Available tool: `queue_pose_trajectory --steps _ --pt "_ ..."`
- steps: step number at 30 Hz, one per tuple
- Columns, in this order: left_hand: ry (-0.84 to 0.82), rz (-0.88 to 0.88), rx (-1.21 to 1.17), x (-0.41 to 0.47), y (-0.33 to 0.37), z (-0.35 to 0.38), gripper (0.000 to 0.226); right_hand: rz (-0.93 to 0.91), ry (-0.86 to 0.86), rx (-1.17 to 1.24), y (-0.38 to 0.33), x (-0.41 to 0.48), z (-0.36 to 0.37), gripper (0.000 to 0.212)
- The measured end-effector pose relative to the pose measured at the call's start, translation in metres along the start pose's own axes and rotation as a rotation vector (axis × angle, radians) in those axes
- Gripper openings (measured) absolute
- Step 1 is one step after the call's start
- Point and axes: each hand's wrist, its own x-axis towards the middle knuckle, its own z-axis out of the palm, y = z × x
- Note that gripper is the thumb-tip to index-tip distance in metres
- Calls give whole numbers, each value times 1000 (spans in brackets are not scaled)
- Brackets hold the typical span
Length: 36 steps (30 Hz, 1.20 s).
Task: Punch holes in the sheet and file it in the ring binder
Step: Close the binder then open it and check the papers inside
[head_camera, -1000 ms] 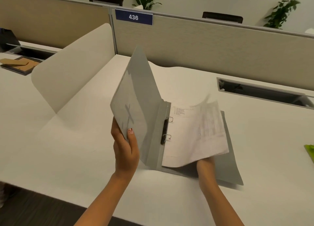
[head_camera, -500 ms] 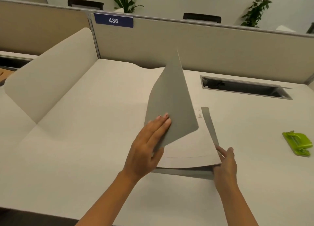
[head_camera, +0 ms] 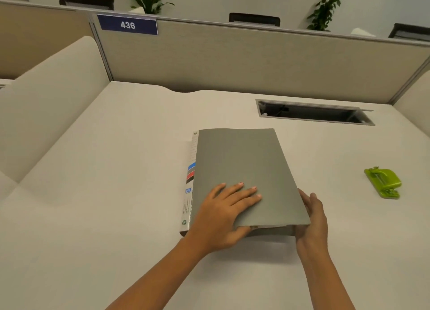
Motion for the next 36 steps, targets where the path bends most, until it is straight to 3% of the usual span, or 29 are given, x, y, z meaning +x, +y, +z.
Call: queue_pose_trajectory --steps 5,10,17,20,27,30,36 --pt "-66 -11 57 5 -3 10 64 -77 -160 -267 -8 13 -17 30" --pt "-138 12 103 0 -5 26 68 -282 -28 -591 3 20 -14 43" --pt "-196 63 195 0 -20 48 58 -473 -182 -1001 36 33 -6 69" --pt "-214 98 257 2 -29 57 50 -585 -195 -1156 53 38 -9 65" --pt "-143 59 288 3 -24 67 48 -725 -130 -1279 63 41 -11 68" --pt "-90 -26 193 9 -16 68 44 -747 -151 -1268 58 45 -13 65" --pt "56 -184 19 39 -2 68 43 -836 -141 -1329 26 65 1 37"
